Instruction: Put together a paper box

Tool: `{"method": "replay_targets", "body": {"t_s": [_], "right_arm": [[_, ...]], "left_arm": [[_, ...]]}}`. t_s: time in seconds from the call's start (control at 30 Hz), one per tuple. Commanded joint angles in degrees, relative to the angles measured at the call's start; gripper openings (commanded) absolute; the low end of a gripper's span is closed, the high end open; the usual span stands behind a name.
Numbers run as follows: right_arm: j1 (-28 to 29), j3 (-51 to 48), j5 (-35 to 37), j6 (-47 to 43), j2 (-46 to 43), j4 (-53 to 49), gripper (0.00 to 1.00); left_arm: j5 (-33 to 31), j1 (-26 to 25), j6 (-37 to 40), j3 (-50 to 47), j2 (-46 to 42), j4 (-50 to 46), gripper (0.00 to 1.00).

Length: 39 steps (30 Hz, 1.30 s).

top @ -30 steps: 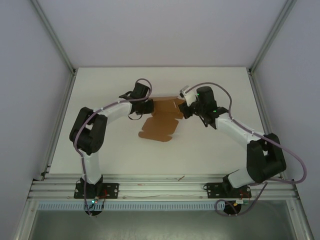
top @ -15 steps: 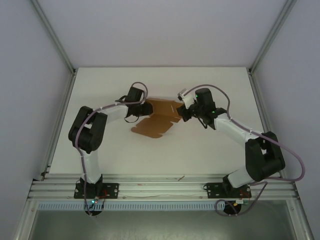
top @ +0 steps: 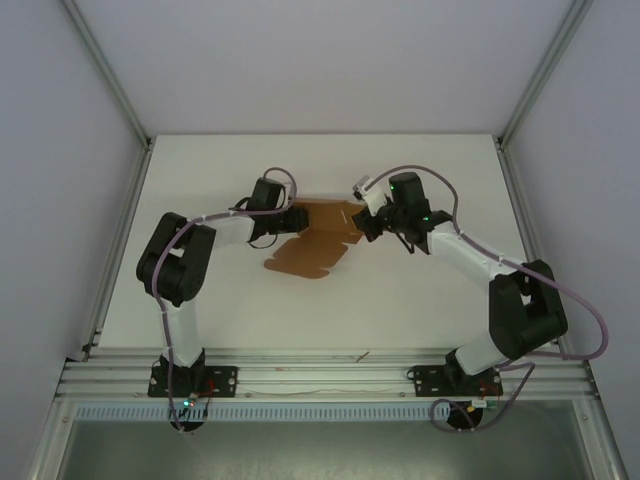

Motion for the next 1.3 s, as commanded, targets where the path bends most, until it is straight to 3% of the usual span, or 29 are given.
{"method": "replay_targets", "body": {"t_s": [0.0,0.17,0.27,0.33,0.57,0.73,0.77,0.8,0.9,1.0,1.1,1.27], "right_arm": [[0.07,0.36,-0.13,-1.81,1.94,-7.94,0.0],[-0.18,0.41,-0.09,-1.69,1.85,-7.96,0.0],[-0.15,0.36,-0.99,-1.74,1.87,-8.07,0.0],[-0.18,0.3,-1.26,-1.53,2.05,-8.11,0.0],[-0.13,-0.32,-0.69,-1.17,1.45,-7.52,0.0],[-0.18,-0.6,0.38,-1.07,1.33,-7.08,0.0],[-0.14,-0.7,0.65,-1.12,1.22,-6.91,0.0],[-0.17,-0.88,0.91,-1.21,1.16,-6.73,0.0],[-0.2,-1.18,2.25,-0.91,1.07,-6.24,0.0],[-0.2,-1.55,3.32,-0.81,0.83,-5.68,0.0],[-0.29,-2.01,3.35,-0.81,0.12,-5.13,0.0],[-0.24,-2.13,4.01,-0.46,-0.23,-4.79,0.0]], "left_arm": [[1.83,0.79,0.48,-0.72,0.12,5.57,0.4],[-0.64,1.34,-0.01,-1.04,0.09,6.24,0.31],[-5.7,1.3,-1.9,-0.82,0.44,5.35,0.17],[-6.84,1.26,-3.1,-1.3,0.63,6.54,0.02],[-25.17,-2.43,-2.82,1.67,1.27,-2.72,0.0],[-26.46,-3.27,-1.71,2.4,1.52,-4.64,0.0],[-25.33,-3.32,-1.07,1.73,0.75,-3.88,0.02],[-24.52,-3.28,-0.99,0.84,-0.08,-3.16,0.12],[-21.38,-3.29,-0.19,-2.38,-4.18,-0.82,0.32],[-18.36,-3.29,0.57,-5.48,-8.15,0.88,0.45],[-16.86,-3.26,0.94,-7.4,-11.18,1.18,0.53],[-16.41,-3.16,0.73,-9.4,-12.31,2.48,0.55]]}}
